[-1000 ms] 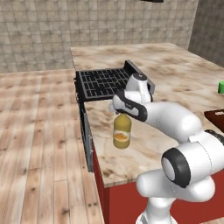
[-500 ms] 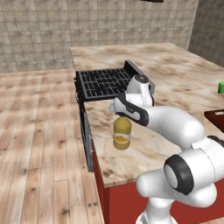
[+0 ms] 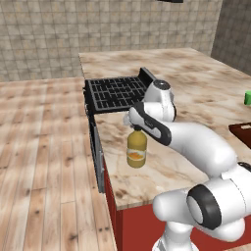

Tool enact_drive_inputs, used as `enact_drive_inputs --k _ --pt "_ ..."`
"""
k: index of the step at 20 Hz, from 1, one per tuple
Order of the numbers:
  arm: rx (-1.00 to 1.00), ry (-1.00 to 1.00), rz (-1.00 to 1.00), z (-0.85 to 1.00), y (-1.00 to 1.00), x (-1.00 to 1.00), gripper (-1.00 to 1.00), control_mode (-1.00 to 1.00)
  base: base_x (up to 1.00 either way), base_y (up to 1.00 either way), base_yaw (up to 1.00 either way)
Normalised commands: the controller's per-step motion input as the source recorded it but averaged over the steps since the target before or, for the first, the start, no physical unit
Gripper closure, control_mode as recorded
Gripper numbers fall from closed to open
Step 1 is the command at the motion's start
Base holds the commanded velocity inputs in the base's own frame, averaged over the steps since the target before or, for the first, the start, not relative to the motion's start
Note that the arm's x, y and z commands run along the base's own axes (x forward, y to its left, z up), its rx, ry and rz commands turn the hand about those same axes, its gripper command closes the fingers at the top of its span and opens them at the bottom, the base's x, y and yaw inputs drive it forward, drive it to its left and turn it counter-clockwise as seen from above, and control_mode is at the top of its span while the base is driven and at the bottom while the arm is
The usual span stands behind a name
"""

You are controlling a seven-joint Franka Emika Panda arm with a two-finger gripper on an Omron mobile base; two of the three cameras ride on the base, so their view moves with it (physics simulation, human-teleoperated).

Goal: Place the drinks on the dining counter in a tight cluster.

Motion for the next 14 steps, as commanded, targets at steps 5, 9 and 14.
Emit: enact_drive_inputs --k 5,9,14 --pt "0.0 0.0 -0.02 0.01 0.01 -0.43 -1.0 -1.0 0.0 0.0 0.0" --pt "0.0 0.0 -0.01 0.0 0.0 -0.43 -1.0 -1.0 0.0 0.0 0.0" --pt "0.0 0.0 0.0 0.0 -0.03 -0.43 -1.0 -1.0 0.0 0.0 0.0"
